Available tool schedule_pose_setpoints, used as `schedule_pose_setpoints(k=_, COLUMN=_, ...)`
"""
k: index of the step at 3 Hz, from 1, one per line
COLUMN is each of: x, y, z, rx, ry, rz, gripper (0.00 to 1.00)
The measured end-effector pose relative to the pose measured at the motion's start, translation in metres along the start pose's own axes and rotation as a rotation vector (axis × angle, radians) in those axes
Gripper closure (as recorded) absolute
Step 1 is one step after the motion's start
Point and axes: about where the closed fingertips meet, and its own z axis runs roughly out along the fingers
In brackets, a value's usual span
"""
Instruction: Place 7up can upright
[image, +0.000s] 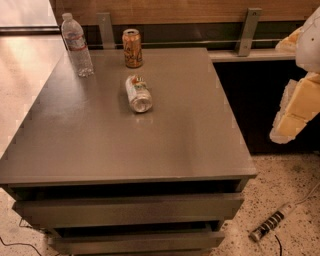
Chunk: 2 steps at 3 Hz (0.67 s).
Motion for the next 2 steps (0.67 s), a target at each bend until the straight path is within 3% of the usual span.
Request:
schedule_pose_setpoints(k=1, x=-0.021, y=-0.009, z=0.003, rx=-0.015, ry=-0.035, rz=0.075, gripper=0.0)
schedule_pose_setpoints(k=2, x=-0.059, y=-0.019, z=0.011, rx=-0.052, ry=-0.096, rz=0.169, gripper=0.0)
